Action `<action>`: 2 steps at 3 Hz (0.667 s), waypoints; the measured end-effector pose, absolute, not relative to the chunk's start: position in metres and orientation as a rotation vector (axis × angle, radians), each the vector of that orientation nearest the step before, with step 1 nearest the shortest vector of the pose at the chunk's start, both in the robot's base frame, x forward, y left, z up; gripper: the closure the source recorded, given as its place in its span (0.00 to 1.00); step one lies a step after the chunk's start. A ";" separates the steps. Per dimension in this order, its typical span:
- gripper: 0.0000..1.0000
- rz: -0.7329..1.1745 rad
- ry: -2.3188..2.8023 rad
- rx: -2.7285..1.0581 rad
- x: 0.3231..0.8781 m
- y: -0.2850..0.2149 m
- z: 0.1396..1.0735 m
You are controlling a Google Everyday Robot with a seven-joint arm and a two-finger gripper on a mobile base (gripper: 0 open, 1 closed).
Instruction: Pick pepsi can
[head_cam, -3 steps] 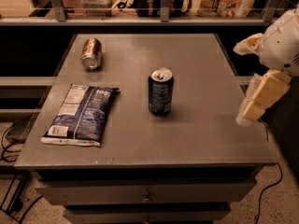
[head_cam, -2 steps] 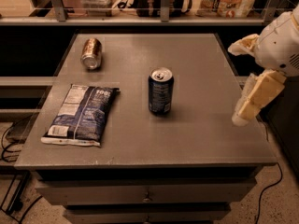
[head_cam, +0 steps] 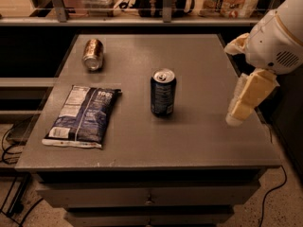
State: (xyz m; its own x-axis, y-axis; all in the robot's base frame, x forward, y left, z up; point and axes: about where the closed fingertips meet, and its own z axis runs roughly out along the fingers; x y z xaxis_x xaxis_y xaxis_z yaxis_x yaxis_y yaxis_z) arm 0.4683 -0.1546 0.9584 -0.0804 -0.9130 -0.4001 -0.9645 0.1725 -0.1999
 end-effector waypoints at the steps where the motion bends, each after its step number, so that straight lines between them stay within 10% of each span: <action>1: 0.00 0.209 1.938 -1.837 0.475 -0.120 0.956; 2: 0.00 0.278 1.887 -1.855 0.480 -0.091 0.951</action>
Offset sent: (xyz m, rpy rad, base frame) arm 0.0167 0.0960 -0.0121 0.1311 0.0268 0.1780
